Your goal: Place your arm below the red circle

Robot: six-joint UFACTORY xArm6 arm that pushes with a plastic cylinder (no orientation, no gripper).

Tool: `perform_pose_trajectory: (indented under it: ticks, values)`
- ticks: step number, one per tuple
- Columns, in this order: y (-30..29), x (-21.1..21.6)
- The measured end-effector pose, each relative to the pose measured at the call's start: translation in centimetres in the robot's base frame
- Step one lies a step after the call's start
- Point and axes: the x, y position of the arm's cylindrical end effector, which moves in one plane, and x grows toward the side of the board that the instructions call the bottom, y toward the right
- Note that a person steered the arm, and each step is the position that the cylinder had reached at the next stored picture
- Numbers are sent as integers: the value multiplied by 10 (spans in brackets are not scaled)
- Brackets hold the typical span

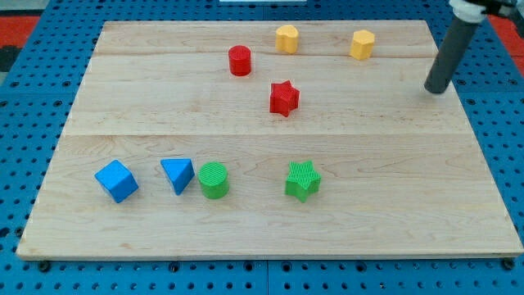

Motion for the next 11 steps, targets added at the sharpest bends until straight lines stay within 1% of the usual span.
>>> perform_pose_trajectory:
  ticks: [1,2,4,5,6,7,8,9,10,11]
  values:
    - [-48,36]
    - [-66,34]
    - [-72,36]
    - [-114,75]
    - [-196,91]
    - [-260,67]
    - [-288,22]
    - [-290,-18]
    - [-288,-44]
    - [-288,-58]
